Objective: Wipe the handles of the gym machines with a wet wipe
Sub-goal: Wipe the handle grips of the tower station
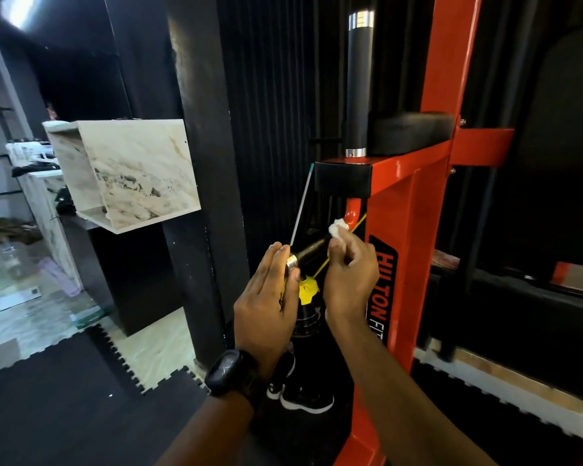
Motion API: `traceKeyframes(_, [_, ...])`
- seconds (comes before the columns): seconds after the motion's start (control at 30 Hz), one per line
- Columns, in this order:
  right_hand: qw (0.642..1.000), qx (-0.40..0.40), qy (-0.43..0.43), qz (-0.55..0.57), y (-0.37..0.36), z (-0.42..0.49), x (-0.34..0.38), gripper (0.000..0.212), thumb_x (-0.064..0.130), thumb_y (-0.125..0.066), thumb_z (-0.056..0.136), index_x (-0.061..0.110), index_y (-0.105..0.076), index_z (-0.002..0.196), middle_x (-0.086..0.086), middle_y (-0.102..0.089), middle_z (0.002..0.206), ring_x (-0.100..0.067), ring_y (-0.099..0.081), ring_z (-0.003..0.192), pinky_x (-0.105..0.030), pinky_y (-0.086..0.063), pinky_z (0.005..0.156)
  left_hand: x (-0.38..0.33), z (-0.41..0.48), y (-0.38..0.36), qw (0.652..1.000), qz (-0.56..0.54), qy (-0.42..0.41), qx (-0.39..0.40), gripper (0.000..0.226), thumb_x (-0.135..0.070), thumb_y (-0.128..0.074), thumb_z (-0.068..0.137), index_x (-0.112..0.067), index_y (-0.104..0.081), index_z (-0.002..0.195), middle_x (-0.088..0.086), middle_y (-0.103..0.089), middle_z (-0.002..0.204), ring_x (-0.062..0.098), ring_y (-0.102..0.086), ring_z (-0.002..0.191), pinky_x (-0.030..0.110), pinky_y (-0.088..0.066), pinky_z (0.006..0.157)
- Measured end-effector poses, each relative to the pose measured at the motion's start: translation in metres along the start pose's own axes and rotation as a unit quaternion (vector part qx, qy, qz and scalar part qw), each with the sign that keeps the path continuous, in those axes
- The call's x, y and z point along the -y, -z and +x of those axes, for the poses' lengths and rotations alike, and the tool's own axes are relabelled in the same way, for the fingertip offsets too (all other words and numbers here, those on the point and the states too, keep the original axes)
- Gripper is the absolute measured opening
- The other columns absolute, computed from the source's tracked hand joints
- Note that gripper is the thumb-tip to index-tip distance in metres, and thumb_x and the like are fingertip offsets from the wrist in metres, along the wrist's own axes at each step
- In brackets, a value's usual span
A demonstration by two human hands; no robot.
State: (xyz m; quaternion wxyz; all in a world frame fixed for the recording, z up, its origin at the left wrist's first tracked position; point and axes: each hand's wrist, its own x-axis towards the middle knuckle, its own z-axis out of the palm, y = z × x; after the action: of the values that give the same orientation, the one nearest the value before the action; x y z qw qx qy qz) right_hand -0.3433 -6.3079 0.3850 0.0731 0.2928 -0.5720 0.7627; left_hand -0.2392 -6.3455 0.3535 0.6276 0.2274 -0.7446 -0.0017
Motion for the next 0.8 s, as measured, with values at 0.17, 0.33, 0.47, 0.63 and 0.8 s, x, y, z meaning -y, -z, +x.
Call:
traceKeyframes(0.17, [0.973,0.004,-0.151,0.173,-0.005,-0.008,0.005,0.024,0.013,-0.063,0.096,0.034,-0.07,0.107,0.012,-0.068,0.116,-0.003,-0.065,0.11,-0.032,-0.054,0.098,0.0,0.0,0.001,1.0,0.006,0.0,0.006,0.039,-0.028,-0.052,0.101,-0.009,-0.061,0.133,0.008,-0.062,0.137,0.014,-0.058,0.124,0.003,-0.031,0.106])
traceKeyframes(0.33, [0.93,-0.034,-0.233,0.283,-0.008,-0.003,0.01,0.024,0.009,-0.061,0.097,0.012,-0.068,0.119,0.008,-0.072,0.106,-0.001,-0.069,0.096,-0.031,-0.056,0.093,-0.003,0.0,0.001,1.0,0.003,0.014,0.005,0.039,-0.027,-0.053,0.1,-0.007,-0.062,0.133,0.009,-0.062,0.136,0.012,-0.057,0.125,0.004,-0.032,0.106])
traceKeyframes(0.47, [0.905,-0.027,-0.268,0.329,-0.009,-0.018,0.016,0.024,0.006,-0.061,0.097,0.008,-0.067,0.12,-0.002,-0.07,0.104,-0.011,-0.069,0.095,-0.027,-0.058,0.088,-0.004,0.001,0.002,1.0,0.007,0.02,0.012,0.041,-0.03,-0.051,0.101,-0.009,-0.061,0.134,0.007,-0.061,0.138,0.01,-0.055,0.125,0.003,-0.03,0.106])
traceKeyframes(0.63, [0.939,-0.028,-0.228,0.257,-0.009,-0.027,0.02,0.02,0.009,-0.062,0.097,0.013,-0.069,0.115,0.001,-0.073,0.104,-0.007,-0.07,0.097,-0.032,-0.057,0.093,-0.005,0.001,0.002,1.0,0.011,0.018,0.014,0.04,-0.029,-0.051,0.101,-0.009,-0.061,0.134,0.007,-0.061,0.138,0.013,-0.058,0.124,0.008,-0.034,0.106])
traceKeyframes(0.8, [0.897,0.018,-0.272,0.348,-0.004,-0.043,0.018,0.015,0.007,-0.064,0.095,0.006,-0.069,0.108,-0.003,-0.067,0.084,-0.017,-0.066,0.083,-0.043,-0.056,0.092,-0.006,0.0,0.001,1.0,0.012,0.025,0.006,0.041,-0.029,-0.05,0.1,-0.008,-0.061,0.133,0.008,-0.062,0.137,0.014,-0.058,0.123,0.011,-0.035,0.104])
